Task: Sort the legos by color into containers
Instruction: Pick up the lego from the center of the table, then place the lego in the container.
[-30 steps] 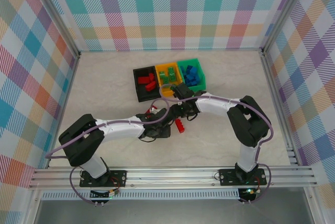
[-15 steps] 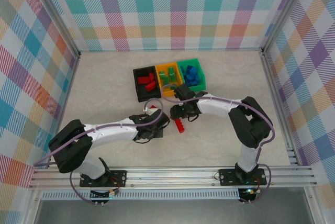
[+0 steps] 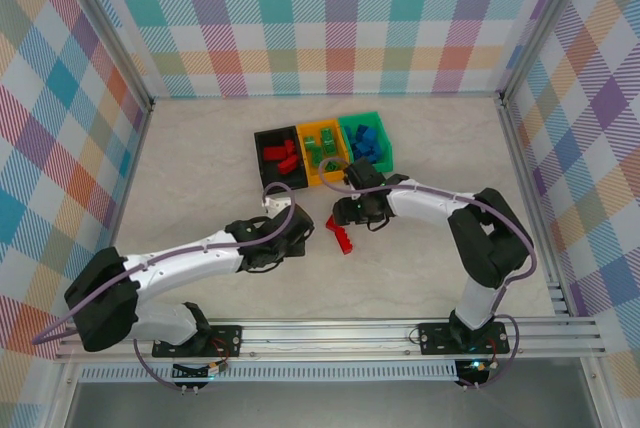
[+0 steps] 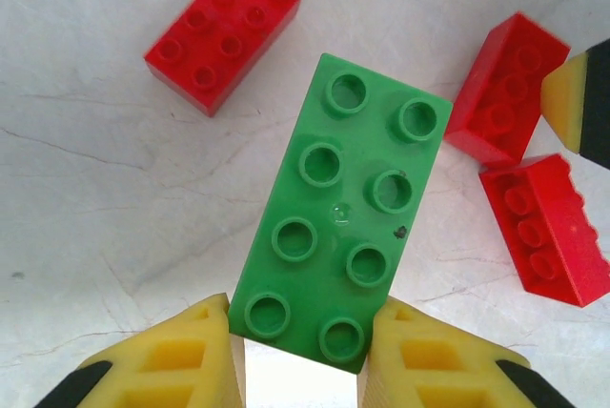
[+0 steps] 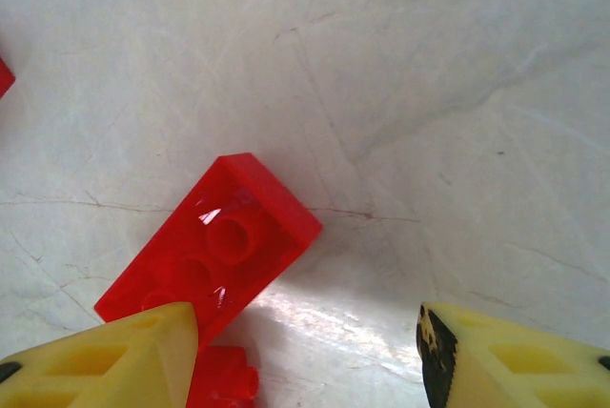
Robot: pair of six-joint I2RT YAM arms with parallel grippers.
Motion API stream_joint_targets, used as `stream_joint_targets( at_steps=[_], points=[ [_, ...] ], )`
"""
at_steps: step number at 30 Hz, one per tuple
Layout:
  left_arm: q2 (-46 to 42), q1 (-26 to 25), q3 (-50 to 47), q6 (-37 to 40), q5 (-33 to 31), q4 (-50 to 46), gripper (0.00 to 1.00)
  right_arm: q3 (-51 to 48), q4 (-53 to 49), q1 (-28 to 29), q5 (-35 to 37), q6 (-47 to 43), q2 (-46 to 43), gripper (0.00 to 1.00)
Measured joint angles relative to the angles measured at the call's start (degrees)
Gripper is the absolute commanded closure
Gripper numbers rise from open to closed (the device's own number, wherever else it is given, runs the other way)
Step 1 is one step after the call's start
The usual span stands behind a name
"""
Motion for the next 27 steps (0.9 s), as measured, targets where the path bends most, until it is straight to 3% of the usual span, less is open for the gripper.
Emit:
stream_joint_targets(
  at_steps=[10,17,23,27],
  points=[
    [-11.63,1.25,-0.48,-0.22,-5.97,-5.16,0.75,-3.23,2.12,-4.33,-1.31,1.53,-3.02,0.37],
    [-19.5,9.84,-3.58,1.18,-3.98,-5.57,0.75,-5.92,2.91,-7.1,-1.68,2.36,-4.33,0.37],
    [-15.85,20.52,-1.05,6.78,2.62,-6.45,0.75,-6.58,2.97,-8.09,-1.66,2.38,-5.53,0.37],
    [-9.51,23.82,5.03,10.73,6.34,-6.34,0.74,-6.82,3.04,-8.09,-1.64,2.4,-6.47,0.37]
  ],
)
